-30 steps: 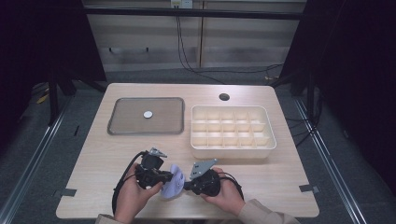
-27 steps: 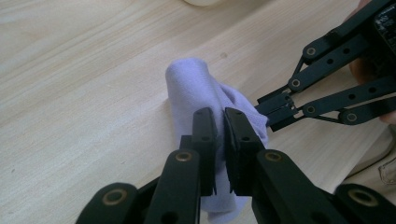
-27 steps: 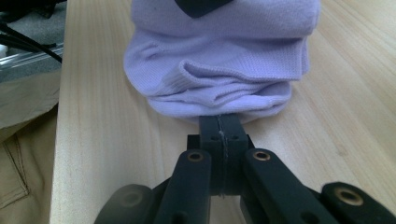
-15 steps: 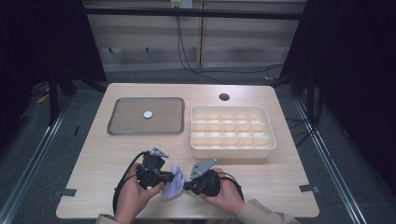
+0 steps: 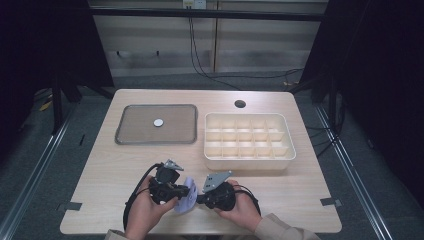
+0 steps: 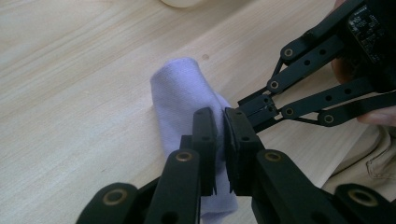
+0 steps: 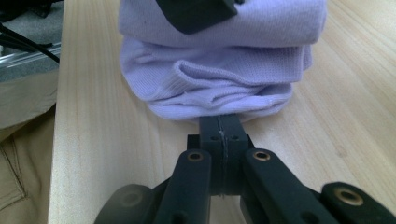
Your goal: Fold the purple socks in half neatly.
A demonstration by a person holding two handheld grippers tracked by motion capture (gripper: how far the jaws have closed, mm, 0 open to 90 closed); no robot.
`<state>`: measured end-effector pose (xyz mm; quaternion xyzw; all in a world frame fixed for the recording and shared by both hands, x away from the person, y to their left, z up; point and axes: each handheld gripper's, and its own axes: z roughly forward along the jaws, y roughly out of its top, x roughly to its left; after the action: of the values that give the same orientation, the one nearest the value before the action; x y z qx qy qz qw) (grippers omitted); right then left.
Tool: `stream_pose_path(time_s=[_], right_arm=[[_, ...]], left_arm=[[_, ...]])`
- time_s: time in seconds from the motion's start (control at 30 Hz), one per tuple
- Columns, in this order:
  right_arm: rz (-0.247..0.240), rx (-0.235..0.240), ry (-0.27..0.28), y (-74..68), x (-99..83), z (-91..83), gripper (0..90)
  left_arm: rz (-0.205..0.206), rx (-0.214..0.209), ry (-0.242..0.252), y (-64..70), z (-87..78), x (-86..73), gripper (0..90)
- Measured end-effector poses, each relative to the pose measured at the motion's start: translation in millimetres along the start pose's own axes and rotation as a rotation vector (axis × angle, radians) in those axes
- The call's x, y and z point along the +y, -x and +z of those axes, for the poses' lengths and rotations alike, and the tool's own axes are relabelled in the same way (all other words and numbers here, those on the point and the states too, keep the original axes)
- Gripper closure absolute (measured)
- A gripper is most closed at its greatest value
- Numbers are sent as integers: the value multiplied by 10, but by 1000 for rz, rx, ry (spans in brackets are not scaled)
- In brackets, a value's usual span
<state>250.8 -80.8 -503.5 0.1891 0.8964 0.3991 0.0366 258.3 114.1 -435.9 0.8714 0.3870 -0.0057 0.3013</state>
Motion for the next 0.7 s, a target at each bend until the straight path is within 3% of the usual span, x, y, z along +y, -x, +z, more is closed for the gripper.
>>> stream_pose_path(time_s=[0.7], right_arm=[[7, 0, 5, 0, -2, 4, 900]], left_arm=[[5, -9, 0, 23, 26, 3, 835]])
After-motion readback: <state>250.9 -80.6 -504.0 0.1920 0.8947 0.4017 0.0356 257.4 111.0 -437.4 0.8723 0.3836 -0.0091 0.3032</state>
